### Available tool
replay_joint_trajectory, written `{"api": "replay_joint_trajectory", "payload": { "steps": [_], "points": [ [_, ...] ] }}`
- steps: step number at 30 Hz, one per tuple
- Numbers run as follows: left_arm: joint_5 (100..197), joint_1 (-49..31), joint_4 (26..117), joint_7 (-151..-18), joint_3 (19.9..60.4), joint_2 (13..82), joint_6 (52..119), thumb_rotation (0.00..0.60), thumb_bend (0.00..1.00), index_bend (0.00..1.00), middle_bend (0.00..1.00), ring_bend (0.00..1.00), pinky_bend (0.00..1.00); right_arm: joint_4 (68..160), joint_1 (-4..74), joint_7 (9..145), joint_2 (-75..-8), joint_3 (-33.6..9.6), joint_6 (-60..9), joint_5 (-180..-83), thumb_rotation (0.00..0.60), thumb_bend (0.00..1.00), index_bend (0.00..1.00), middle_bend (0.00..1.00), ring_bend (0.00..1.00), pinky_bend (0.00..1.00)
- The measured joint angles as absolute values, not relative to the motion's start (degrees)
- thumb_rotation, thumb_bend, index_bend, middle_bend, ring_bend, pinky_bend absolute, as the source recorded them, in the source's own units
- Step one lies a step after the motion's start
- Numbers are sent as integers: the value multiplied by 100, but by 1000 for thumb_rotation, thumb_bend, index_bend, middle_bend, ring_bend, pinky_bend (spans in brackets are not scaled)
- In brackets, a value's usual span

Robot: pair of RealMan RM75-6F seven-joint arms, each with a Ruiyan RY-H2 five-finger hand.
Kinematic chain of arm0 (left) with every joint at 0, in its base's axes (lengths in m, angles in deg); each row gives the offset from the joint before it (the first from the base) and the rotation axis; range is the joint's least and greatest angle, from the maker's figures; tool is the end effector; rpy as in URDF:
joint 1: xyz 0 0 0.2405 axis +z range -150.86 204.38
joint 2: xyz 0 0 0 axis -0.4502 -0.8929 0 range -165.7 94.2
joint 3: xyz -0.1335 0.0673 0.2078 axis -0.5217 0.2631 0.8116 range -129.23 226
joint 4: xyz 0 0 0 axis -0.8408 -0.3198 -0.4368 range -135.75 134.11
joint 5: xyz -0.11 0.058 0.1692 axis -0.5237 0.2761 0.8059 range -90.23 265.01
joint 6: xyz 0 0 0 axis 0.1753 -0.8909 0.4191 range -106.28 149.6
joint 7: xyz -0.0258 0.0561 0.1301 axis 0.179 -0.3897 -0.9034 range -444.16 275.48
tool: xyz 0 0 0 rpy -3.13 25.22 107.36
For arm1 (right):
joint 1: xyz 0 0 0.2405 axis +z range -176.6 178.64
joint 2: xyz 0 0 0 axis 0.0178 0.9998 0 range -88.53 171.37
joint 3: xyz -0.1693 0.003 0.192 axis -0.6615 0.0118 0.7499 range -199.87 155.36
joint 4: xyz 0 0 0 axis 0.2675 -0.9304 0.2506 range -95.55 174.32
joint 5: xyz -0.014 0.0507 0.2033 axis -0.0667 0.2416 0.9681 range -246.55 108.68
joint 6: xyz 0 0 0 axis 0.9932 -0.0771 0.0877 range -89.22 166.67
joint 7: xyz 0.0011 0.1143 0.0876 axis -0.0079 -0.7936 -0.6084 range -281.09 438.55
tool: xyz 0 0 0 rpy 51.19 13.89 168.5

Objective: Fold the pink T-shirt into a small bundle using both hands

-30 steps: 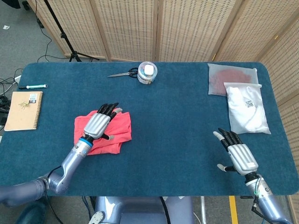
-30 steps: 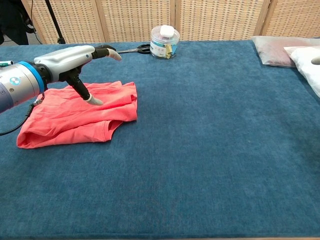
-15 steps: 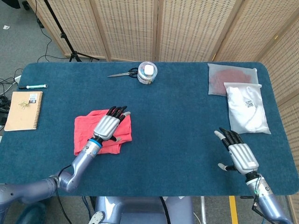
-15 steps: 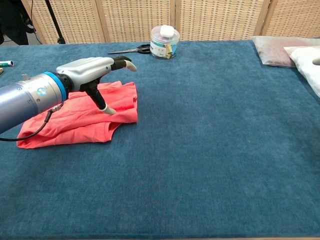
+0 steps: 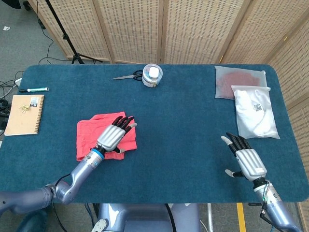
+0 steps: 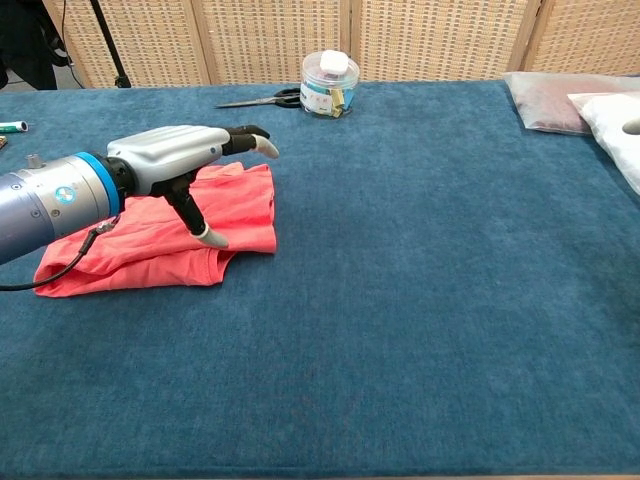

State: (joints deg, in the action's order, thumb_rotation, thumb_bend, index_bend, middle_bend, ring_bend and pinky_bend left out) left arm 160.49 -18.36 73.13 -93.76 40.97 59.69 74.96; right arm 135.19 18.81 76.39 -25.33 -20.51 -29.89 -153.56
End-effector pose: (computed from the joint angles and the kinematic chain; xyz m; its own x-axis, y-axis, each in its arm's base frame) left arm -0.1398 0.3460 -0.0520 0.4475 0.2703 0.8525 0.8273 -0.4871 -0.2798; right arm -0.2655 -0.2338 0.0988 0.3026 -0.2503 0.9197 -0.9463 -0.1942 0.2585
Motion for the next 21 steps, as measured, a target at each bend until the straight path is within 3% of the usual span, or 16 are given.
{"api": "replay_joint_trajectory", "payload": {
  "steps": [8, 21],
  "points": [
    [16008, -1873, 7051, -9228, 3724, 6085, 7796, 600, 87, 0, 0, 0, 0, 13513, 1891, 7640, -2538, -2053, -2969, -15354, 600, 0, 0, 0, 0, 0],
    [15748, -2004, 6718, -9692, 3847, 6431, 7415, 600, 88, 0, 0, 0, 0, 13500, 1892, 7592, -2521, -2037, -2963, -15330, 600, 0, 0, 0, 0, 0]
  ]
}}
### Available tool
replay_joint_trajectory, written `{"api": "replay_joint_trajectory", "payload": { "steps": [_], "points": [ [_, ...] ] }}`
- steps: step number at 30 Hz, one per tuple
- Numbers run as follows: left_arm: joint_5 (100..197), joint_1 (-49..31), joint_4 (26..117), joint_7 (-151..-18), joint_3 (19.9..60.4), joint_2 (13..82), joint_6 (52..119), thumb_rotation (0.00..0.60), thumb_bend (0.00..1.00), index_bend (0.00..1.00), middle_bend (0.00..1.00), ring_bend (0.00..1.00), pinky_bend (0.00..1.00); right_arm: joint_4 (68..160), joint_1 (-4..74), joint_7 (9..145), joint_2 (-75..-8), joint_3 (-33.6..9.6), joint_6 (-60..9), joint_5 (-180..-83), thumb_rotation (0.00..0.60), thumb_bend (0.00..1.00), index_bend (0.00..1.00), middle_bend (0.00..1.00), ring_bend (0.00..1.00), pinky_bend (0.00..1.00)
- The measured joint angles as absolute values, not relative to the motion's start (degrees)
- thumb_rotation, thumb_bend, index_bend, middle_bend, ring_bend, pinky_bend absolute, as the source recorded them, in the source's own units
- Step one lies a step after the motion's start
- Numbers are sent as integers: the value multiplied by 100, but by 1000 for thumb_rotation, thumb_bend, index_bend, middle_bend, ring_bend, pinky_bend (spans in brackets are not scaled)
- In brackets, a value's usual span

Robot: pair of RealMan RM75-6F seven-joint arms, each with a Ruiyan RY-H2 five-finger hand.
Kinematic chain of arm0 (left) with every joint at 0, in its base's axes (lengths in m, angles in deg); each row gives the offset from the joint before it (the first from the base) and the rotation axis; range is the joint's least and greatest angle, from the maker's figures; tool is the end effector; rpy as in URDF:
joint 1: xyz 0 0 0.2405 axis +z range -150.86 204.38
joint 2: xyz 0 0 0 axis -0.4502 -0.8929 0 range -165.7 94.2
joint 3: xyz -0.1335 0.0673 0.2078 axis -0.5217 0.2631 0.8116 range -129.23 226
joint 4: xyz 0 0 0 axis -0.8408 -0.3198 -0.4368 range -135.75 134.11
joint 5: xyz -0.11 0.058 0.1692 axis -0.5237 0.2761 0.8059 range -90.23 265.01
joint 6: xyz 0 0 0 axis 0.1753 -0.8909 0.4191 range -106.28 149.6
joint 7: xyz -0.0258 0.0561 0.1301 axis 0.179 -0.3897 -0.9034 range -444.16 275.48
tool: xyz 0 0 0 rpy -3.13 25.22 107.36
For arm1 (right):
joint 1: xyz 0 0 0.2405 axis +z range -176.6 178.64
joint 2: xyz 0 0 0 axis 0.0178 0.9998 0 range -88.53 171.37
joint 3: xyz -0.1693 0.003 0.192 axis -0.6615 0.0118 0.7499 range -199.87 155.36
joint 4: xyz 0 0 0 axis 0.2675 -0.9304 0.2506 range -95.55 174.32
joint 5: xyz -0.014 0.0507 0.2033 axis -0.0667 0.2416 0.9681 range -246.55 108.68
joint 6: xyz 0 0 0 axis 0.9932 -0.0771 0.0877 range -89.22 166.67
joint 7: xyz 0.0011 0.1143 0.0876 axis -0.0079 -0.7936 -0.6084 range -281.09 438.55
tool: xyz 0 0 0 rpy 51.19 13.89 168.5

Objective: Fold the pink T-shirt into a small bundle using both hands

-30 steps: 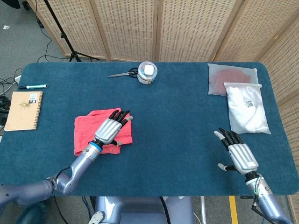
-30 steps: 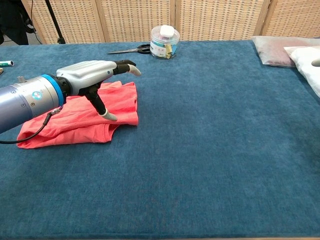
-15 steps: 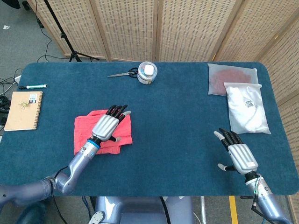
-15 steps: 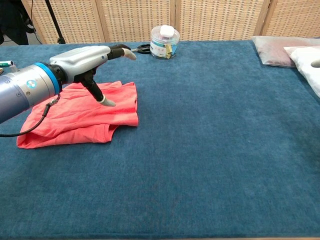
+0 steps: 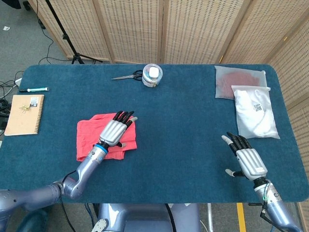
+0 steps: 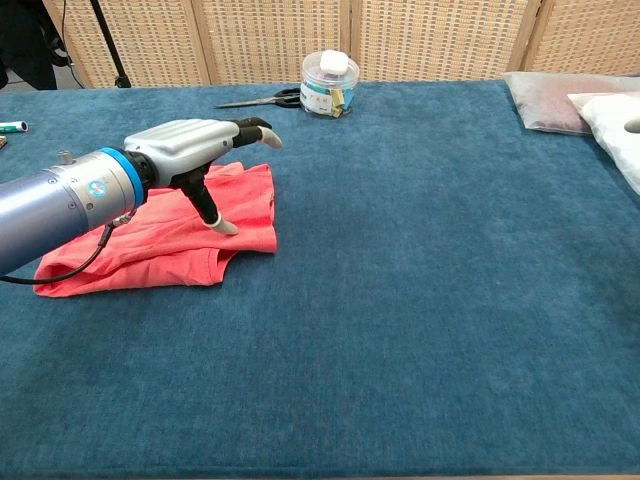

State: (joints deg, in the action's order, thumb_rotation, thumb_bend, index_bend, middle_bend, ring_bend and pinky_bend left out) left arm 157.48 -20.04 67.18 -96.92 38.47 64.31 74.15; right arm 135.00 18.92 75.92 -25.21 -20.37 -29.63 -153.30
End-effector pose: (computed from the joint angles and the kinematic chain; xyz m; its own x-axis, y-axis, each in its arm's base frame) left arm -0.1335 0.3624 -0.0653 0.4639 0.2362 0.8538 0.8296 -0.4537 -0.3253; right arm -0.2666 -0.2352 0.0997 0.2985 -0.2520 0.9206 -0.9481 -0.1891 0.2556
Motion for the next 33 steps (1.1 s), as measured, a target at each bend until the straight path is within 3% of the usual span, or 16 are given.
{"api": "replay_joint_trajectory", "payload": {
  "steps": [33],
  "points": [
    [16303, -1827, 7034, -9413, 4301, 6246, 7390, 600, 85, 0, 0, 0, 0, 13506, 1891, 7620, -2531, -2048, -2956, -15327, 600, 0, 0, 0, 0, 0]
  ]
}}
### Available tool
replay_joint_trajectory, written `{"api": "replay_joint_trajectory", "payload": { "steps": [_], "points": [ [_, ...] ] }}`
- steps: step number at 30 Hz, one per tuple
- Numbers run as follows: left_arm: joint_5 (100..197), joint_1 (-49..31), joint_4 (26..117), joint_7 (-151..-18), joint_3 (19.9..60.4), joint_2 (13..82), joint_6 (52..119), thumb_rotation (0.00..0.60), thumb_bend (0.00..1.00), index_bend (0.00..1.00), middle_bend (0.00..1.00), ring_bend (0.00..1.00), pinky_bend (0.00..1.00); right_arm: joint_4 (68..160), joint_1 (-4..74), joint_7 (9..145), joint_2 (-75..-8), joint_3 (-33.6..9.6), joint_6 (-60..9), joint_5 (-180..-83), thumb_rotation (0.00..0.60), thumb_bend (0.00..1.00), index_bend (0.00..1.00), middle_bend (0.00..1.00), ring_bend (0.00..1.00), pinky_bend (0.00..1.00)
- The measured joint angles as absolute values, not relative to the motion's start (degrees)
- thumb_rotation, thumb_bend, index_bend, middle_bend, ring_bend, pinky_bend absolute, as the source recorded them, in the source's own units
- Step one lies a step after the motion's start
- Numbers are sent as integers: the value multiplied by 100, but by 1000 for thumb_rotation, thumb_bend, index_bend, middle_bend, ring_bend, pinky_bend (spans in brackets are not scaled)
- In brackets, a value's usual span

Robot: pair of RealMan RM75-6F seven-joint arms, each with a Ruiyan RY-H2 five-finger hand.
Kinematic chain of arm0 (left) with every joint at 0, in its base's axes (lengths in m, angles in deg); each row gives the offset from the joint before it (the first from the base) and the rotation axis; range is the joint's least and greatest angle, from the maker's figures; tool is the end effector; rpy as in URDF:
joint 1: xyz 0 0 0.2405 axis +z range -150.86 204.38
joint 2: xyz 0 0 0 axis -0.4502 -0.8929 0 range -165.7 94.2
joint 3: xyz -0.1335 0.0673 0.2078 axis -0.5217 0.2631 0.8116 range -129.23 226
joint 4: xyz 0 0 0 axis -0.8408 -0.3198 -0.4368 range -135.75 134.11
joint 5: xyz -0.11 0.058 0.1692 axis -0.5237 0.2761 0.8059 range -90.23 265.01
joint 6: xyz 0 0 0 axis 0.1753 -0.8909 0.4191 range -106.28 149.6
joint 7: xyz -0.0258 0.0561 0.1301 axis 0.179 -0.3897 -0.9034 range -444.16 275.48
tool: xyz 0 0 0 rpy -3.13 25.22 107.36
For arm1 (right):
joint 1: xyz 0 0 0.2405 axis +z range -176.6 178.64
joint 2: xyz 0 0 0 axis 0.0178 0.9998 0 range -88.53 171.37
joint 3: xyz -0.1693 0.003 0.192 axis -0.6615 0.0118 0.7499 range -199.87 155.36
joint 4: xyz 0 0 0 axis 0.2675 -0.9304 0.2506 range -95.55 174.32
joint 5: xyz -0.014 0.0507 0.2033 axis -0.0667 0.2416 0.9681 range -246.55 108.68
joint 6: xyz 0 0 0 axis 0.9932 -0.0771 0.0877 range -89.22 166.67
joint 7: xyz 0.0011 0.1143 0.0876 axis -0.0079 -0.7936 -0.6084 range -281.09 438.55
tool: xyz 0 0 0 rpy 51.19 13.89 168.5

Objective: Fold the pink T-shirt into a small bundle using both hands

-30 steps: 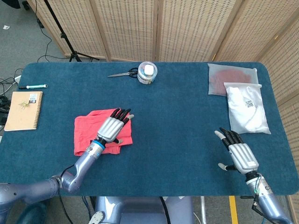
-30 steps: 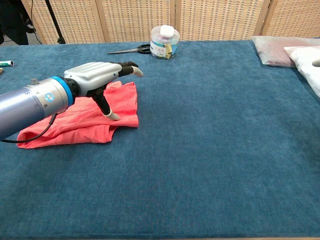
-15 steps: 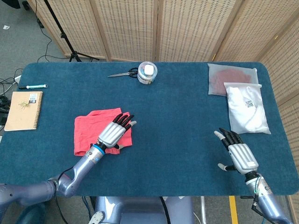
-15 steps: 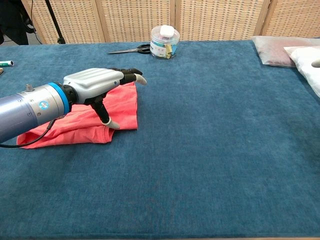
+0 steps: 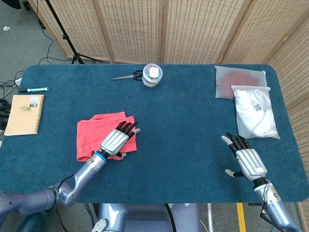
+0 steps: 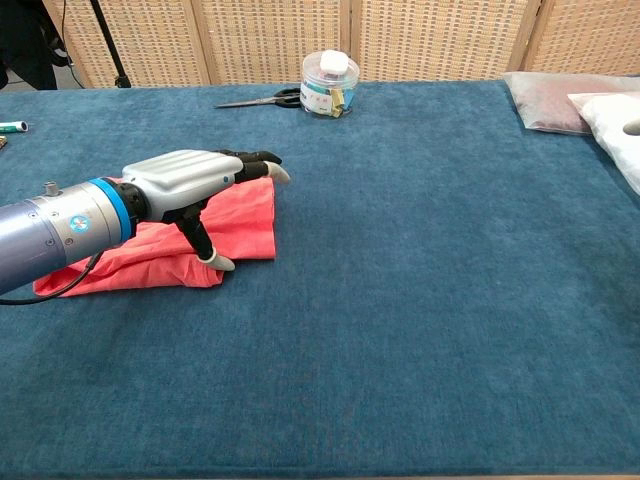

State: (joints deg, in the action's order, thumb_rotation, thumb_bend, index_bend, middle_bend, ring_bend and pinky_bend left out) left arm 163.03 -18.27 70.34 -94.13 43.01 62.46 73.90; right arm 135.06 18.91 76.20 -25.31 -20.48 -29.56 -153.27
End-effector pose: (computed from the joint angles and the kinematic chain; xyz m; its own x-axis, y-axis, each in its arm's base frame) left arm -0.1429 0.3346 -0.0724 0.4993 0.2859 0.8179 0.7925 -0.5324 -0.2977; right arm -0.2665 -0.2345 0.0986 0.3009 -0.2548 0.9190 -0.9475 -0.1896 0.2576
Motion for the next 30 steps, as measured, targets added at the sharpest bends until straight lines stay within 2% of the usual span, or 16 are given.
{"api": "replay_joint_trajectory", "payload": {
  "steps": [7, 18, 24, 30],
  "points": [
    [16353, -1749, 7168, -9157, 4211, 6145, 7580, 600, 81, 0, 0, 0, 0, 13535, 1877, 7618, -2512, -2051, -2990, -15349, 600, 0, 0, 0, 0, 0],
    [16344, -1275, 8149, -8832, 3916, 5060, 8358, 600, 6, 0, 0, 0, 0, 13609, 1841, 7540, -2445, -2061, -3114, -15475, 600, 0, 0, 0, 0, 0],
    [16237, -695, 8567, -8821, 4028, 4457, 8872, 600, 0, 0, 0, 0, 0, 13624, 1800, 7581, -2422, -2047, -3289, -15573, 600, 0, 0, 0, 0, 0],
    [16050, 222, 9180, -8922, 4314, 3789, 9708, 600, 0, 0, 0, 0, 0, 13486, 1636, 8072, -2612, -1912, -3951, -15675, 600, 0, 0, 0, 0, 0]
  ]
}}
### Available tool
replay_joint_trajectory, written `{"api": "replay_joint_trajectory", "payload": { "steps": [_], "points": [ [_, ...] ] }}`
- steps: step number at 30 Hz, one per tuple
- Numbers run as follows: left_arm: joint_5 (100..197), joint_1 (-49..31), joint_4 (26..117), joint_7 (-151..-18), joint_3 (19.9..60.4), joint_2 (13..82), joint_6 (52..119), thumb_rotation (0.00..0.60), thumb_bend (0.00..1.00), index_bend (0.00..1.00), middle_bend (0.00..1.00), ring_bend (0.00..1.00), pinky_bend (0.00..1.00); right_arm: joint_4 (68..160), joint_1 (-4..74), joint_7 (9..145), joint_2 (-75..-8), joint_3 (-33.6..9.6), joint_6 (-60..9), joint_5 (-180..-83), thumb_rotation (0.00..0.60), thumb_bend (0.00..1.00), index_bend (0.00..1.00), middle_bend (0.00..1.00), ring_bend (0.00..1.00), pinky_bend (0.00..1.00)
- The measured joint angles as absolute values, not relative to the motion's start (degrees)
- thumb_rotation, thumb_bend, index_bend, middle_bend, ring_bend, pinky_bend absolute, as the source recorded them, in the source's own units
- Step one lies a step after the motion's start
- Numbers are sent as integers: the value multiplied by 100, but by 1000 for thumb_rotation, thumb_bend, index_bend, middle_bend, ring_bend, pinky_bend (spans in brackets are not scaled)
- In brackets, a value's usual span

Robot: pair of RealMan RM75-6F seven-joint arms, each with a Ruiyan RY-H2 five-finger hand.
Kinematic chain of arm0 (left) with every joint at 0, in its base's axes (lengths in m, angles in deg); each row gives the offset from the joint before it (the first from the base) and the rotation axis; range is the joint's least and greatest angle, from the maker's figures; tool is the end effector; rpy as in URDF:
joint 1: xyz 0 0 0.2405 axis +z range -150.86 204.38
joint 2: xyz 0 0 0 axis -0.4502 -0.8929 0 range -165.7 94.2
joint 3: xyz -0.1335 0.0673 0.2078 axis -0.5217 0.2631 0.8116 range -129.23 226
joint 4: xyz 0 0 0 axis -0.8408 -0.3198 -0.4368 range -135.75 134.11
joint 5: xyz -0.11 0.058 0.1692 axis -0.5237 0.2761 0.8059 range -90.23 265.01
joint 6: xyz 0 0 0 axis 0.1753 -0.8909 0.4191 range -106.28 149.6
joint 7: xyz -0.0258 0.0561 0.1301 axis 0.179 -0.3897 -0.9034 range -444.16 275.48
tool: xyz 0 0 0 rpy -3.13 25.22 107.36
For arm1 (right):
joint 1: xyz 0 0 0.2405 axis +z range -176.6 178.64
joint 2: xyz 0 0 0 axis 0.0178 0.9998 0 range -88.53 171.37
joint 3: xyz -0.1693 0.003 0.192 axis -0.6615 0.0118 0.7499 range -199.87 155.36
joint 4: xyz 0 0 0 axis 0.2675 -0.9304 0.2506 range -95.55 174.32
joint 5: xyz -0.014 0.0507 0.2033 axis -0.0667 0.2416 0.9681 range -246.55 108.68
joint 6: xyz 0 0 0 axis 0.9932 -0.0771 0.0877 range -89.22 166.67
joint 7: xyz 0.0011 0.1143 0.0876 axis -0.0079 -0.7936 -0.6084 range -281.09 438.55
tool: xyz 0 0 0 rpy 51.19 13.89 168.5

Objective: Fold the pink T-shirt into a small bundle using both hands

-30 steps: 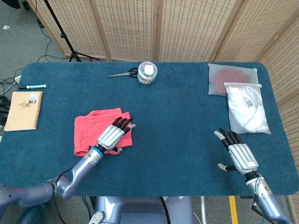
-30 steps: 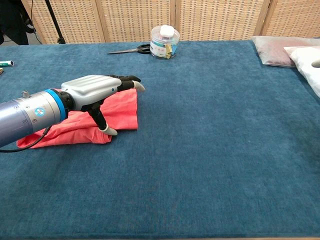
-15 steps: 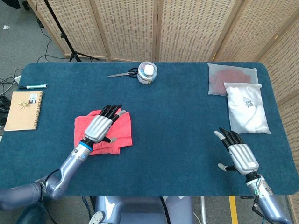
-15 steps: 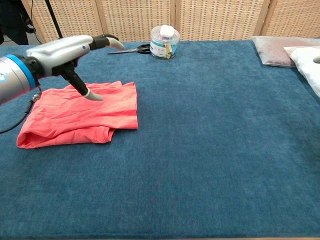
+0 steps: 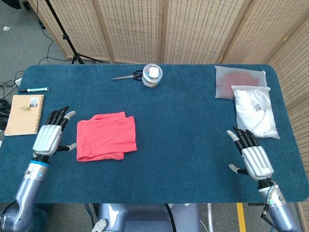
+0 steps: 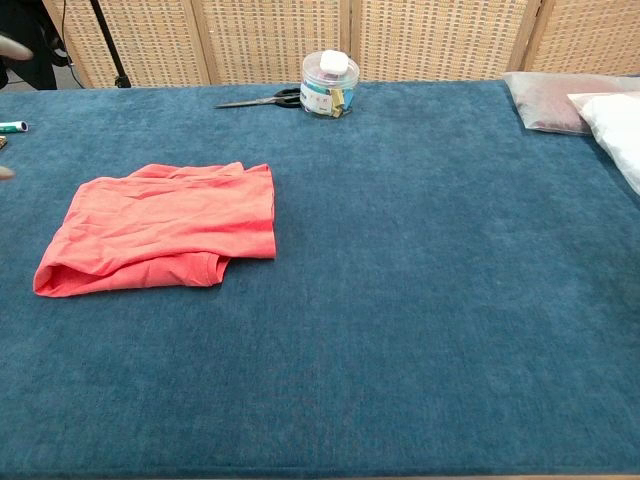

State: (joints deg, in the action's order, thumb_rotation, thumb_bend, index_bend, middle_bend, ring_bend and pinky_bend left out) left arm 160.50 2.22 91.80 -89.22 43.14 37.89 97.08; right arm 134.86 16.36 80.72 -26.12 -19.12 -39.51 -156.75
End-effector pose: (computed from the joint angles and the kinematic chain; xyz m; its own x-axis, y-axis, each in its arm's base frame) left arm -0.2444 0.2824 0.0958 0.2939 0.0586 0.9540 0.9492 -0.1352 -0.2841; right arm -0.2569 -0.2299 0.1185 0.3440 -0.0625 0.9369 -0.9197 -0.2236 0.3227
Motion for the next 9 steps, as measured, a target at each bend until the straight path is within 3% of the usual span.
{"api": "replay_joint_trajectory", "payload": {
  "steps": [9],
  "points": [
    [15906, 1084, 9621, -8888, 4603, 3319, 10459, 600, 3, 0, 0, 0, 0, 13405, 1389, 8379, -2885, -1729, -4661, -15840, 600, 0, 0, 0, 0, 0]
  ]
}}
